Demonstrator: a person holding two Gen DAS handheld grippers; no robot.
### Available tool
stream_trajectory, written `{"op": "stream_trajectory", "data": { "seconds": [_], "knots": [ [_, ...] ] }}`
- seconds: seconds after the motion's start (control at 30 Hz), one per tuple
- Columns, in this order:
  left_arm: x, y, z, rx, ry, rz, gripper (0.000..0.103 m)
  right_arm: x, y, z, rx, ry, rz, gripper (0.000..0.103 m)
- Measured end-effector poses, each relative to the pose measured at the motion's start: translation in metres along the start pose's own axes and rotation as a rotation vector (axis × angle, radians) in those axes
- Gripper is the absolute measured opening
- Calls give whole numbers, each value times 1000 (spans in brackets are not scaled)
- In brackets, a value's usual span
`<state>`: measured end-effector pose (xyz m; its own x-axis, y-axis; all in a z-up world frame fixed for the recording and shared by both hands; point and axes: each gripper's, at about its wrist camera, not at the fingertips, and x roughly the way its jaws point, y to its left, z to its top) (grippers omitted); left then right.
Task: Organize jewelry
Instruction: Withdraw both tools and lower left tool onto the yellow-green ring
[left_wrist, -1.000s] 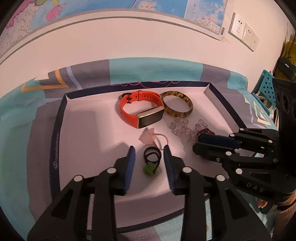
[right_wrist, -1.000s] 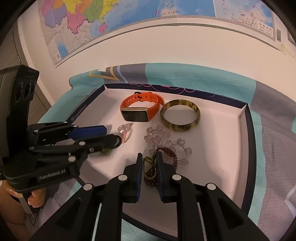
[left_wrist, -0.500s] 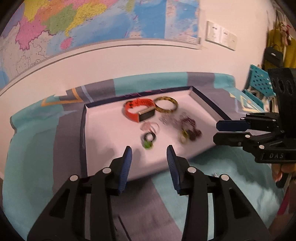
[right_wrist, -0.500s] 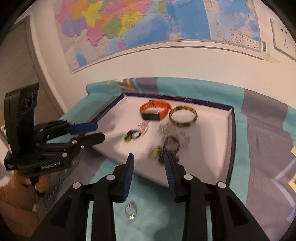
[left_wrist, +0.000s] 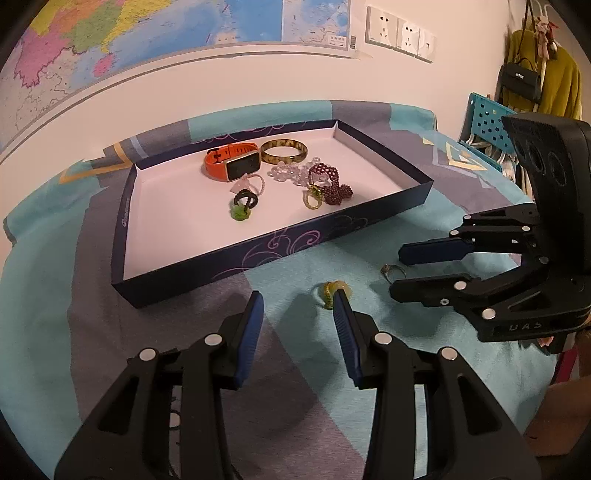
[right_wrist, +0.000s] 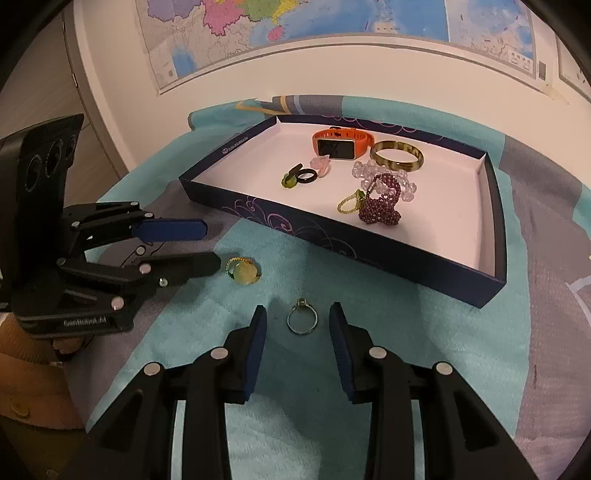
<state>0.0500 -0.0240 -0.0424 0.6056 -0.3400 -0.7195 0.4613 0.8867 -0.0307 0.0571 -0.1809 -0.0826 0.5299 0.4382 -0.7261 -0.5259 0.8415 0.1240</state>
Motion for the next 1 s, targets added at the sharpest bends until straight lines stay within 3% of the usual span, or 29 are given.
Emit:
{"op": "stream_trajectory", "data": {
  "seconds": [0.13, 0.23, 0.6, 0.77, 0.93, 1.0],
  "knots": [
    [4, -2, 0, -9, 10, 1, 49, 1, 6, -1, -28, -1, -33, 35],
    [6, -4, 0, -5, 18, -4, 49, 1, 7, -1, -29, -2, -43, 36],
    [23, -12, 6, 9, 70, -17, 45, -1, 4, -1, -12, -5, -64, 16],
    [25, -15, 7, 17, 74, -12, 37, 0, 5, -2, -13, -5, -65, 16],
    [25, -16, 8, 18, 72, -14, 17, -1, 4, -2, -11, -7, -60, 15],
    [25, -16, 8, 17, 72, -12, 17, -1, 3, -2, -9, -8, -57, 15]
  ]
}}
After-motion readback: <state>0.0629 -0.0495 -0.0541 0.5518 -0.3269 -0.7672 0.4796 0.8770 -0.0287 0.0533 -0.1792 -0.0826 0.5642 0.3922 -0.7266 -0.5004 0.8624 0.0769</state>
